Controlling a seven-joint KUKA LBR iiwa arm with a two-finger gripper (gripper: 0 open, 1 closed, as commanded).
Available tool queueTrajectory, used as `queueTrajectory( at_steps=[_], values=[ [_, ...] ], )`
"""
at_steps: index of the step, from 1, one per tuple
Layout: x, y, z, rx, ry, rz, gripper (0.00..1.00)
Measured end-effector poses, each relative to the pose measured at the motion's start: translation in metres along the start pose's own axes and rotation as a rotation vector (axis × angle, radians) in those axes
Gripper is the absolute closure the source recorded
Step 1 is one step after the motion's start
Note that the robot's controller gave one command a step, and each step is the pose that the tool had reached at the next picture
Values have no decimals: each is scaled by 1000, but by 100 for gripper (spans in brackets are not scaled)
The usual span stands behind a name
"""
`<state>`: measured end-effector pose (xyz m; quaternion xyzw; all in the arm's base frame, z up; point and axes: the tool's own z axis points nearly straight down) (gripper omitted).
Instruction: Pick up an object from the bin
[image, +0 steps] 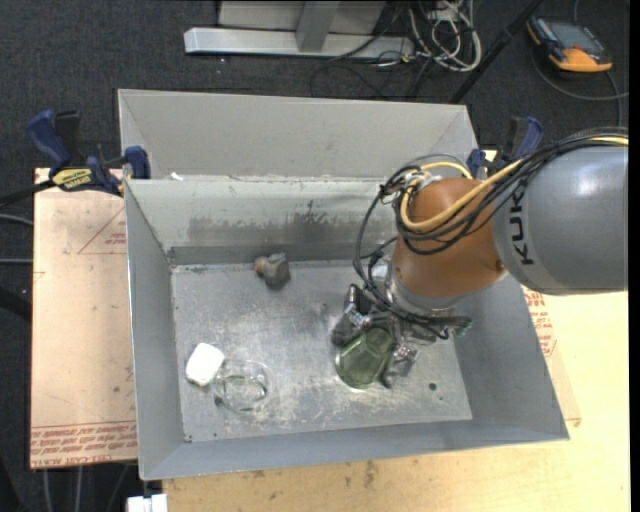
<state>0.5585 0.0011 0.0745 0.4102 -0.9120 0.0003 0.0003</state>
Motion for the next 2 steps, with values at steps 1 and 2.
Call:
queueTrajectory(
  at_steps=[1, 2],
  values=[
    [1, 1, -4, -1, 2, 0, 100],
    [1, 2, -17, -5, 1, 1, 100]
  ],
)
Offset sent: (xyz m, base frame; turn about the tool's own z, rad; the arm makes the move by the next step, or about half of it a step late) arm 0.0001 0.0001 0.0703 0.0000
